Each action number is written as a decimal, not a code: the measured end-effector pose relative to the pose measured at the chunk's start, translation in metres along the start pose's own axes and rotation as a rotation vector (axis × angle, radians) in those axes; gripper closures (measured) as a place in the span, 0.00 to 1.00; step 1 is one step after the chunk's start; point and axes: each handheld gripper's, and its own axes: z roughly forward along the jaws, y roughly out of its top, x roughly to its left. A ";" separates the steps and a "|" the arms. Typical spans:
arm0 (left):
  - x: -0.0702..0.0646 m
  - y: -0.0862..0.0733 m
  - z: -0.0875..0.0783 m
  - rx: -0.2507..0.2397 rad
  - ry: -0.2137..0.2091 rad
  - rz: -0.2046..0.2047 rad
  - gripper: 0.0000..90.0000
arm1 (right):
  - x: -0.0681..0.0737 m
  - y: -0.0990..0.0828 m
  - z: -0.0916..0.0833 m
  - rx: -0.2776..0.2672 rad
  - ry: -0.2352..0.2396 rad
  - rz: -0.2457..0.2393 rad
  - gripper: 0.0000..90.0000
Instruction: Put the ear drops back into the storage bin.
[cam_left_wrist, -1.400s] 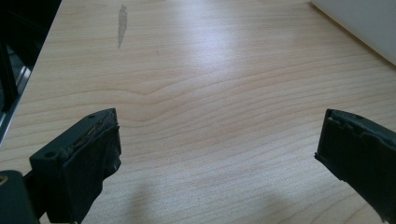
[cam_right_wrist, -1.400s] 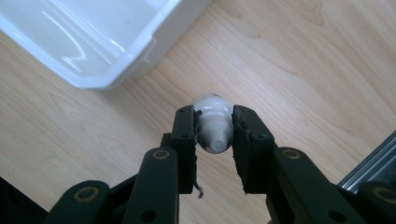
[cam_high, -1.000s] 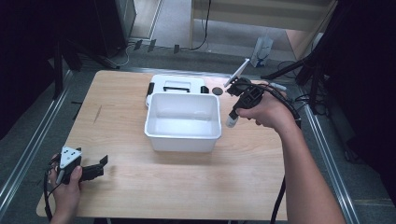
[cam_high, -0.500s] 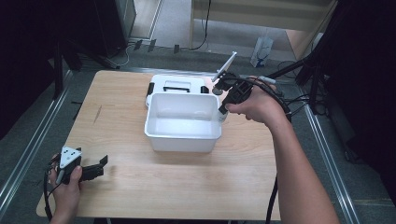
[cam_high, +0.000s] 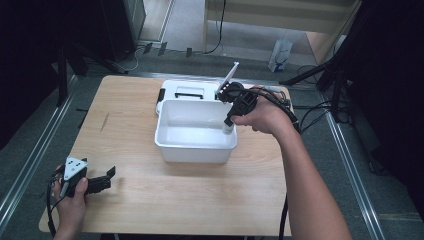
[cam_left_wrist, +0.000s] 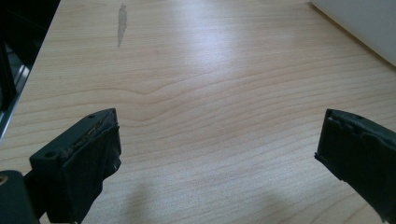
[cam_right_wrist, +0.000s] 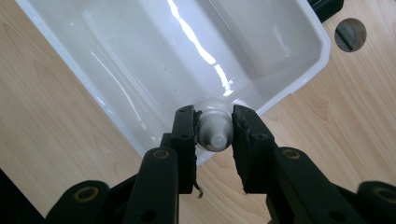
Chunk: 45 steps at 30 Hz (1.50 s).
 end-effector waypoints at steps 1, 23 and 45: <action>0.000 0.000 0.000 0.001 -0.001 0.001 0.00 | 0.000 0.000 0.002 0.004 -0.002 -0.004 0.80; 0.000 0.000 0.000 -0.002 0.001 0.002 0.00 | 0.010 -0.010 0.059 0.067 -0.053 -0.360 0.80; 0.000 0.000 0.000 0.001 -0.003 0.001 0.00 | 0.014 -0.006 0.100 0.210 -0.003 -0.432 0.80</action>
